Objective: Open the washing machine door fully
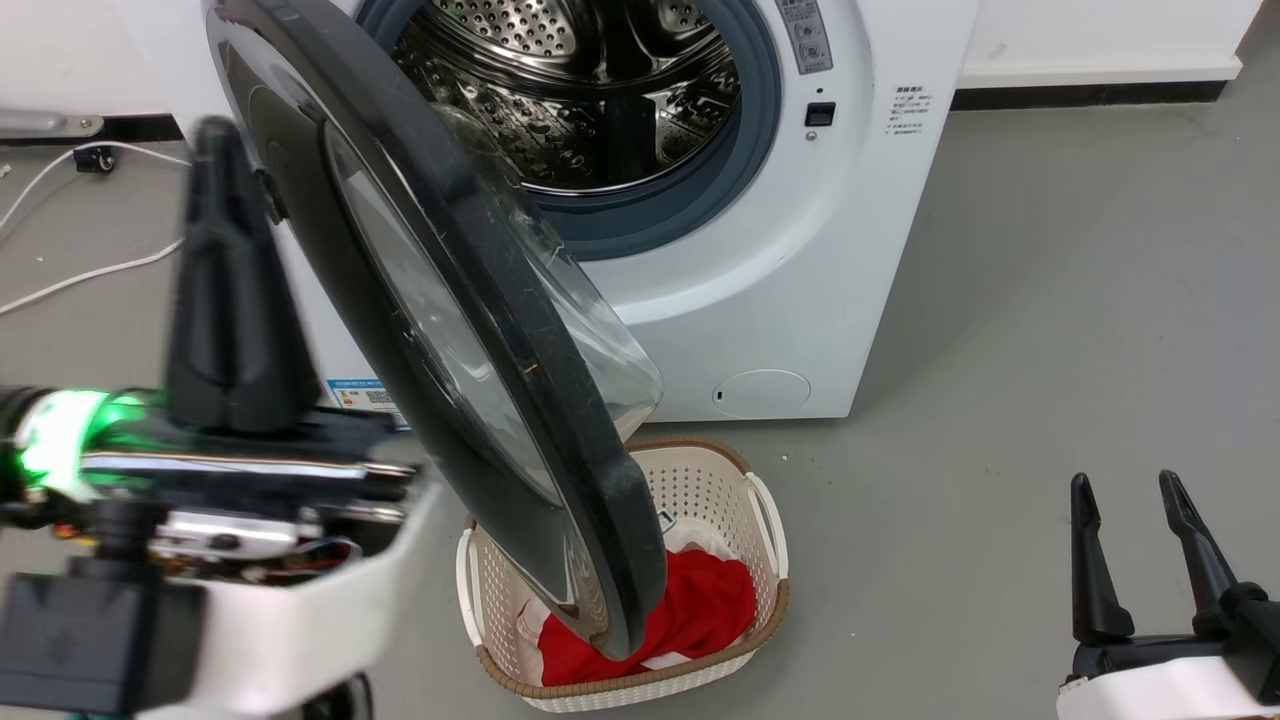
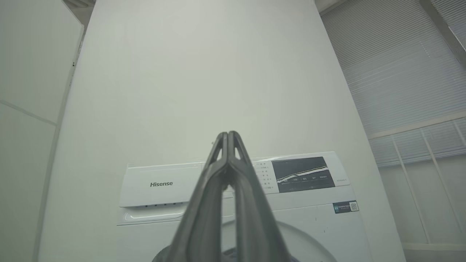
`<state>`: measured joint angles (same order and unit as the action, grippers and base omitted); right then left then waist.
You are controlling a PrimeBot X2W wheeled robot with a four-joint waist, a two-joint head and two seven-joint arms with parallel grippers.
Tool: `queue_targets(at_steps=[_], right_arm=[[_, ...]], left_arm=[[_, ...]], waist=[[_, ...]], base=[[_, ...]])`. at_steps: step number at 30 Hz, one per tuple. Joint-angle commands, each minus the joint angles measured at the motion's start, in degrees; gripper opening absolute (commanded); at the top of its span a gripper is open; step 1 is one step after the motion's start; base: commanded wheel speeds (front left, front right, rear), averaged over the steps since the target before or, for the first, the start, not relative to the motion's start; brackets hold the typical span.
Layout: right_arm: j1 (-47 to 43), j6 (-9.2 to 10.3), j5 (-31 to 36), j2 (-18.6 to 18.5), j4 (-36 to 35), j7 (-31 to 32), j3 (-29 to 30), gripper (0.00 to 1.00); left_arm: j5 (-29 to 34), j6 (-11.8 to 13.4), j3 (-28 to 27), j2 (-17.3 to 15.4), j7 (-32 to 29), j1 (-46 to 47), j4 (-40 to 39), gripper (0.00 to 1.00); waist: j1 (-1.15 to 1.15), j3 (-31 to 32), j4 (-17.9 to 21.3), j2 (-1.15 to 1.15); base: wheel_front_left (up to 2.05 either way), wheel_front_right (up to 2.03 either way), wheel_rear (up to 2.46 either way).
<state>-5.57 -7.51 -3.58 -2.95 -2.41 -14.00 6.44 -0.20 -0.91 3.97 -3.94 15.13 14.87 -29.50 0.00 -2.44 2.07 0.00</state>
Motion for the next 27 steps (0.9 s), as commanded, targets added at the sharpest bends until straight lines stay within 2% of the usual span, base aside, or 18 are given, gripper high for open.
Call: queue_targets(at_steps=[1, 7, 14, 21, 27], right_arm=[[0.5, 0.04, -0.2, 0.1, 0.1, 0.2, 0.0, 1.0], [0.4, 0.04, -0.4, 0.1, 0.6, 0.1, -0.3, 1.0], [0.1, 0.04, -0.3, 0.1, 1.0, 0.2, -0.4, 1.0], [0.4, 0.04, -0.6, 0.1, 1.4, 0.2, -0.9, 1.0], [0.6, 0.04, -0.9, 0.1, 1.8, 0.1, -0.9, 1.0]], left_arm=[[0.2, -0.6, 1.2, -0.1, 0.0, 0.5, -0.3, 0.0], [-1.3, -4.2, 11.2, 0.1, -1.6, -1.9, 0.9, 0.0], [-5.5, -6.0, 22.0, -0.8, -7.6, -5.3, 4.2, 0.0], [-9.6, -6.2, 27.7, -2.7, -15.1, -11.1, 8.6, 0.0], [-11.7, -4.2, 28.9, -3.3, -19.9, -17.0, 11.2, 0.0]], waist=[[0.0, 0.0, 0.1, 0.0], [0.0, 0.3, 0.4, 0.0], [0.0, 0.4, 0.3, 0.0], [0.0, 0.2, 0.3, 0.0], [0.0, -0.3, 0.3, 0.0]], base=[[0.0, 0.0, 0.0], [0.0, 0.0, 0.0], [0.0, 0.0, 0.0], [0.0, 0.0, 0.0], [0.0, 0.0, 0.0]])
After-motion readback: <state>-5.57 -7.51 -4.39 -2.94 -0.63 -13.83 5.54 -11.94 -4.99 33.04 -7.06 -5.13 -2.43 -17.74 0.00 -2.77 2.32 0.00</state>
